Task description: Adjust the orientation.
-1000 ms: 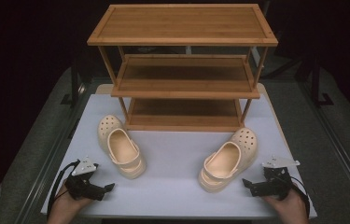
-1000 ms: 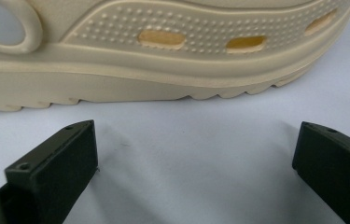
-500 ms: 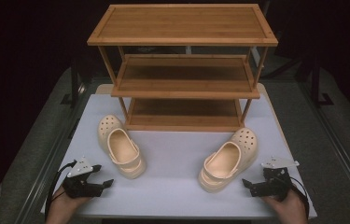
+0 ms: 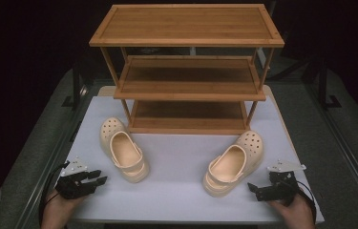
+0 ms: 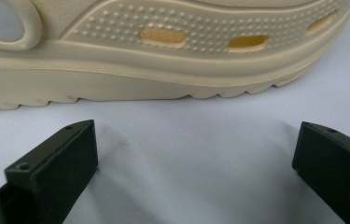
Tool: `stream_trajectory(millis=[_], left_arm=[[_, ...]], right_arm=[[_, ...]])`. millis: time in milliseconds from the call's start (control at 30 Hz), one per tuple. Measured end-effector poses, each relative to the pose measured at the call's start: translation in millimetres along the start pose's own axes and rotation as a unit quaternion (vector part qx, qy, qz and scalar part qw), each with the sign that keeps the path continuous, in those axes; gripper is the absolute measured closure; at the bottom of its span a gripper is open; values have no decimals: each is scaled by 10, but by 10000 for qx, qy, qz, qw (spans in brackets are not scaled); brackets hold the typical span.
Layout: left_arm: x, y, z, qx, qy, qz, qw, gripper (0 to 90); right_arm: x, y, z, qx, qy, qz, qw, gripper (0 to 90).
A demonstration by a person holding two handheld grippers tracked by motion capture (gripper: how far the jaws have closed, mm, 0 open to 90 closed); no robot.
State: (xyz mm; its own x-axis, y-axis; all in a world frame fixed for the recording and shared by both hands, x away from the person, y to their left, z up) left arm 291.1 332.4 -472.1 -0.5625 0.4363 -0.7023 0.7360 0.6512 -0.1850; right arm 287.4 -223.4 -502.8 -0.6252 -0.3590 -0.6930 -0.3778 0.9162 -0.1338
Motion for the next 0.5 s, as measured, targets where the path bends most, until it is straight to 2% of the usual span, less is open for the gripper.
stream_trajectory(millis=[300,433,500], left_arm=[[-171,114,-87,71,54,-77,9999,855],[-258,196,-129,86,39,-178,9998,898],[-325,272,-153,-16,46,-241,9997,899]], right_arm=[[0,0,1,1,-9,-11,10000,0],[0,-1,1,2,-11,-15,10000,0],[0,-1,1,2,-11,-13,10000,0]])
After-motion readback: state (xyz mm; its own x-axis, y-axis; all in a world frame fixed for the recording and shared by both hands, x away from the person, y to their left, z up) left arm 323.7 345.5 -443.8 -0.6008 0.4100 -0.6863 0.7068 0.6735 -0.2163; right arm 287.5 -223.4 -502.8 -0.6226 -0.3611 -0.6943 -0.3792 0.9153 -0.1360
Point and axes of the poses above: each handheld gripper's, and its own axes: z roughly forward along the jaws, x roughly out of its underside, y roughly to its left, the point moved 6 cm from there along z, roughly forward along the jaws, and after that the axes turned 13 degrees about x, right-handed, at the moved point
